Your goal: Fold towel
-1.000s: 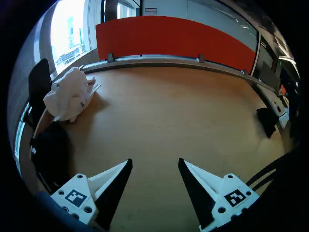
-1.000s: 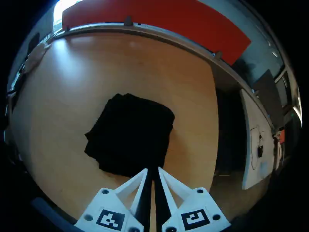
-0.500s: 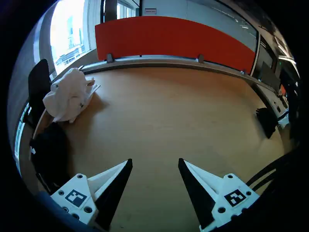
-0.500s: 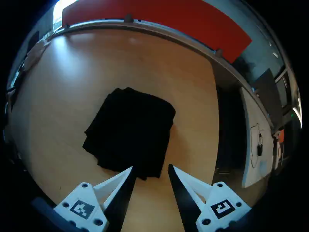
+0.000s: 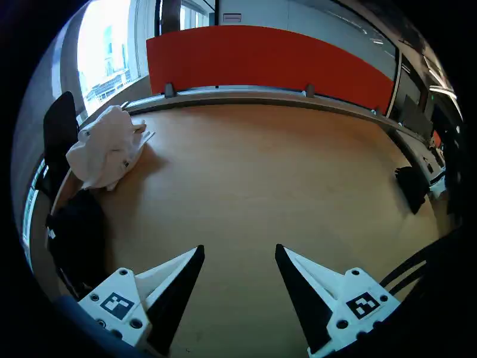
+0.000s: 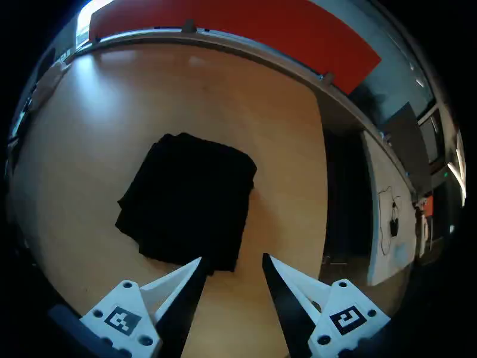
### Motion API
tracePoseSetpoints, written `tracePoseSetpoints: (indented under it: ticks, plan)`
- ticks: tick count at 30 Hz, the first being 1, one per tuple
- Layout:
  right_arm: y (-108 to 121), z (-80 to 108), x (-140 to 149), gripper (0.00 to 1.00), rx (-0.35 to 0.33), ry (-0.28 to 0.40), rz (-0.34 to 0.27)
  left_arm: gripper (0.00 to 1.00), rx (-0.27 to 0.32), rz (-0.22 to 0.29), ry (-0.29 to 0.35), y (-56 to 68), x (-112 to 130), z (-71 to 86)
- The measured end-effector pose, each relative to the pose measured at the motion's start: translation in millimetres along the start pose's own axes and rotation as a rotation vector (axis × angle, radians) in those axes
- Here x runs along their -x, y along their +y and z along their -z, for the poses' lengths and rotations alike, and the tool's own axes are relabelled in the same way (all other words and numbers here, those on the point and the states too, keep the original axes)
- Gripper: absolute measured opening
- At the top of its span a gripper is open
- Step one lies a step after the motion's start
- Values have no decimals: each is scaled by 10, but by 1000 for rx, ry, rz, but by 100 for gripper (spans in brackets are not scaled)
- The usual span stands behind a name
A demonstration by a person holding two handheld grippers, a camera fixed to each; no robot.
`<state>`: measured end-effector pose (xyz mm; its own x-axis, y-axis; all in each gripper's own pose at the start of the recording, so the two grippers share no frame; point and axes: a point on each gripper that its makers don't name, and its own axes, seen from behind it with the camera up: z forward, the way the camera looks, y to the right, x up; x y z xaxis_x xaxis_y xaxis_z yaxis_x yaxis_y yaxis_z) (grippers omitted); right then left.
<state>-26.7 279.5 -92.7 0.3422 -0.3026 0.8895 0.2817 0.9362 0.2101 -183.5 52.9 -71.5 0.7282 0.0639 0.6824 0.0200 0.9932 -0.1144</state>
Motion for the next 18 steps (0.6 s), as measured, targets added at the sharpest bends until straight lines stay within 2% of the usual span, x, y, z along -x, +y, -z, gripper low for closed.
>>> tracePoseSetpoints:
  ticks: [18]
  plan:
    - [142,45,139,68,47,-31,1,88,3,-2,3,-6,-11,3]
